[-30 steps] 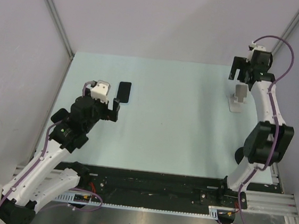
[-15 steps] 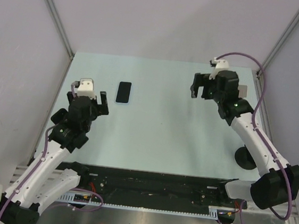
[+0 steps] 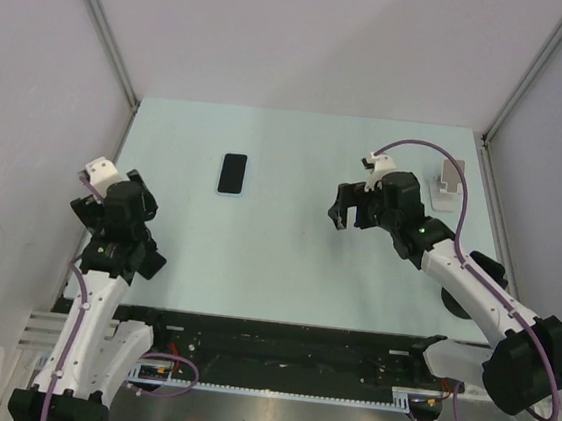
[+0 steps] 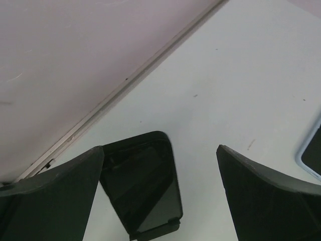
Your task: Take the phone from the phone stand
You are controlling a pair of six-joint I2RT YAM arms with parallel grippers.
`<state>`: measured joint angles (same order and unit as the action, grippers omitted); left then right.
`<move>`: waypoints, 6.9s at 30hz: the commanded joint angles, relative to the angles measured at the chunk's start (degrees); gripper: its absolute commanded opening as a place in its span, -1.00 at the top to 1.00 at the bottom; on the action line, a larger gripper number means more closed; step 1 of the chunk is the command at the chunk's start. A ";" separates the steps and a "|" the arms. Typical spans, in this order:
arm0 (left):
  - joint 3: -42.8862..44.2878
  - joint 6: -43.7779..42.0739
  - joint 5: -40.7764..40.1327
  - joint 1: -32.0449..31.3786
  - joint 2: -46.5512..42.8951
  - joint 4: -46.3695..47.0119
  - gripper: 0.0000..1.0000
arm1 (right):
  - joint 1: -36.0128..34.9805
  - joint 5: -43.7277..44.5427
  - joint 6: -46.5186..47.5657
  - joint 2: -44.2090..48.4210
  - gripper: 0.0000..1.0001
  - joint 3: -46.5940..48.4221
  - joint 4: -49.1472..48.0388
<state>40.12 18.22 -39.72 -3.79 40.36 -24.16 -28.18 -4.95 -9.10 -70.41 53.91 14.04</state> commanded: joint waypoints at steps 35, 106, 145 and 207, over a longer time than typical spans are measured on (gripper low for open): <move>4.44 11.93 3.43 10.73 5.08 -6.77 -1.00 | 0.94 -6.12 -1.18 6.60 -0.99 -1.35 -6.48; 16.55 7.89 13.00 10.74 10.35 -8.18 0.99 | 1.11 -7.18 -1.09 5.99 -0.99 -1.35 -6.22; 60.16 -17.87 37.00 1.51 78.99 -10.38 0.86 | 2.26 -0.50 1.28 -0.42 -0.99 -1.97 -6.57; 55.33 -12.33 36.03 1.68 83.83 -10.47 -0.26 | 1.03 -2.78 1.98 -2.71 -0.99 -1.97 -6.05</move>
<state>95.57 5.76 -5.32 -2.13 124.99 -33.06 -26.92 -7.99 -7.88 -74.76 52.05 9.34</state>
